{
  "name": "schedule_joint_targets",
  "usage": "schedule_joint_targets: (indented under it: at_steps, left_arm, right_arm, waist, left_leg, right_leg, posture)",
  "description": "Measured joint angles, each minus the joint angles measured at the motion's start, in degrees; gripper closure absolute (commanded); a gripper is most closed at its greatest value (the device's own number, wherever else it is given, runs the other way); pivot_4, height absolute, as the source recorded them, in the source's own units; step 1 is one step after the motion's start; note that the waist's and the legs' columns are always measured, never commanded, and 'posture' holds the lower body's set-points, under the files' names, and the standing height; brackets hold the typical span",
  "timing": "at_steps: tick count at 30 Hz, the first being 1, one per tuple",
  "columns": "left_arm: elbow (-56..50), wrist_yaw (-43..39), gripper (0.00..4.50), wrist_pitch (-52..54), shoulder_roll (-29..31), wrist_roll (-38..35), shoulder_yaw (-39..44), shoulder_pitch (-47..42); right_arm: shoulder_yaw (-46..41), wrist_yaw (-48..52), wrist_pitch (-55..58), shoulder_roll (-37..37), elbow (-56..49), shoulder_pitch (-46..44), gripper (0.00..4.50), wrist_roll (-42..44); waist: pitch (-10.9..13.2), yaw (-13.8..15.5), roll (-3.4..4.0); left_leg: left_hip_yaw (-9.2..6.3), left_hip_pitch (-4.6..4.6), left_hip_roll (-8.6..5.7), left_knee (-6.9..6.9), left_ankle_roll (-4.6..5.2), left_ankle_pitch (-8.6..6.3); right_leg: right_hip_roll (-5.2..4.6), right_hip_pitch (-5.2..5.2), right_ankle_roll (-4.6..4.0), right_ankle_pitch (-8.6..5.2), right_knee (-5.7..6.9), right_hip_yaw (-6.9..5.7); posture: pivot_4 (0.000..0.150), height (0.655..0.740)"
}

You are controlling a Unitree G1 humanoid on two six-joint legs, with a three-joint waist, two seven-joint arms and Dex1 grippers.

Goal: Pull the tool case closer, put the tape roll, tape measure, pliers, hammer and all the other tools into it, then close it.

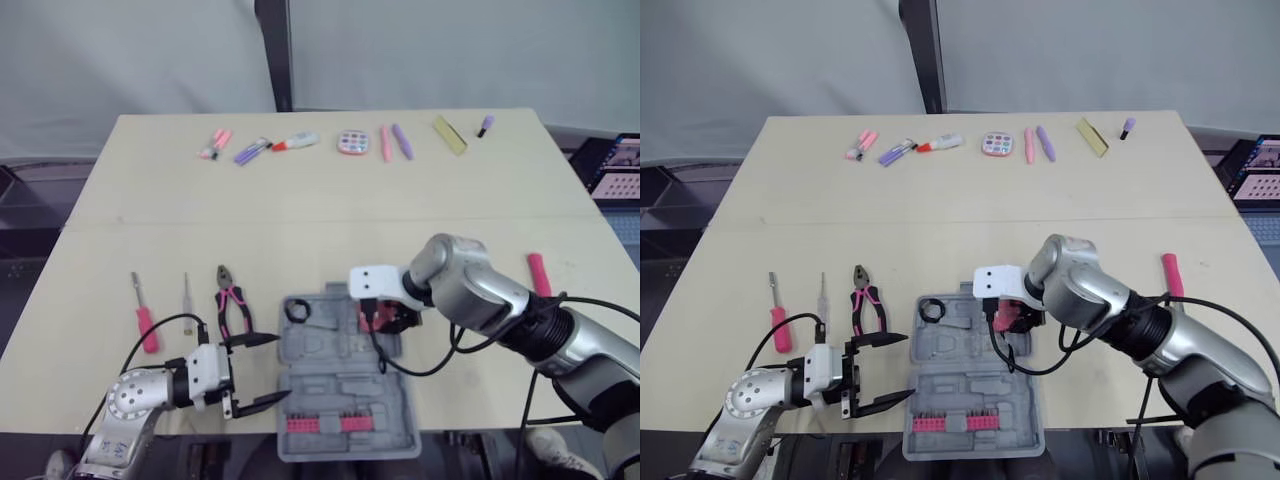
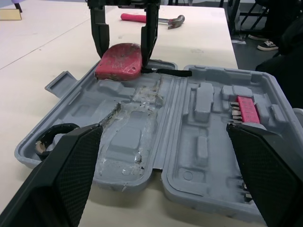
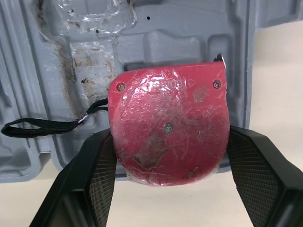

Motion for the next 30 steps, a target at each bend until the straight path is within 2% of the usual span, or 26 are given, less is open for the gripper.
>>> schedule_joint_targets:
  at_steps: [15,18,25,30]
  left_arm:
    - [-0.2,0.93,0.0,-0.11,0.0,0.01,-0.01,0.65]
    - [-0.5,1.2,0.0,0.46,0.0,0.0,-0.05,0.64]
    - [-1.31,1.71,0.0,1.26,0.0,0.0,-0.21,0.64]
    - [-2.39,1.99,0.0,1.56,-0.01,0.0,-0.7,0.63]
  right_arm:
    - [0.24,-0.18,-1.57,1.1,1.14,-0.57,1.54,-1.76]
    - [0.24,-0.14,-2.28,1.09,1.14,-0.57,0.14,-1.83]
    - [0.23,0.96,-2.24,0.2,-0.6,-0.63,0.14,-2.36]
    - [-3.25,2.78,-0.1,-3.64,-6.47,-0.83,0.14,-0.17]
  waist:
    - [0.0,0.01,0.0]
    - [0.0,0.0,0.0]
    - [0.0,0.01,0.0]
    - [0.0,0.1,0.0]
  left_leg:
    - [0.0,0.0,-0.02,0.01,-0.02,-0.01]
    - [0.0,0.0,-0.02,0.0,-0.02,-0.01]
    - [0.01,-0.01,-0.02,0.0,-0.02,-0.01]
    - [0.01,-0.01,-0.04,0.0,-0.02,-0.01]
  right_leg:
    - [-0.05,-0.14,0.0,0.0,0.04,0.0]
    - [-0.05,-0.15,0.0,0.0,0.05,0.0]
    - [-0.05,-0.16,0.0,0.0,0.06,0.0]
    - [-0.07,-0.16,0.0,0.0,0.06,0.01]
  posture:
    - [0.15,0.7134]
    - [0.15,0.7134]
    - [0.15,0.7134]
    - [0.15,0.7134]
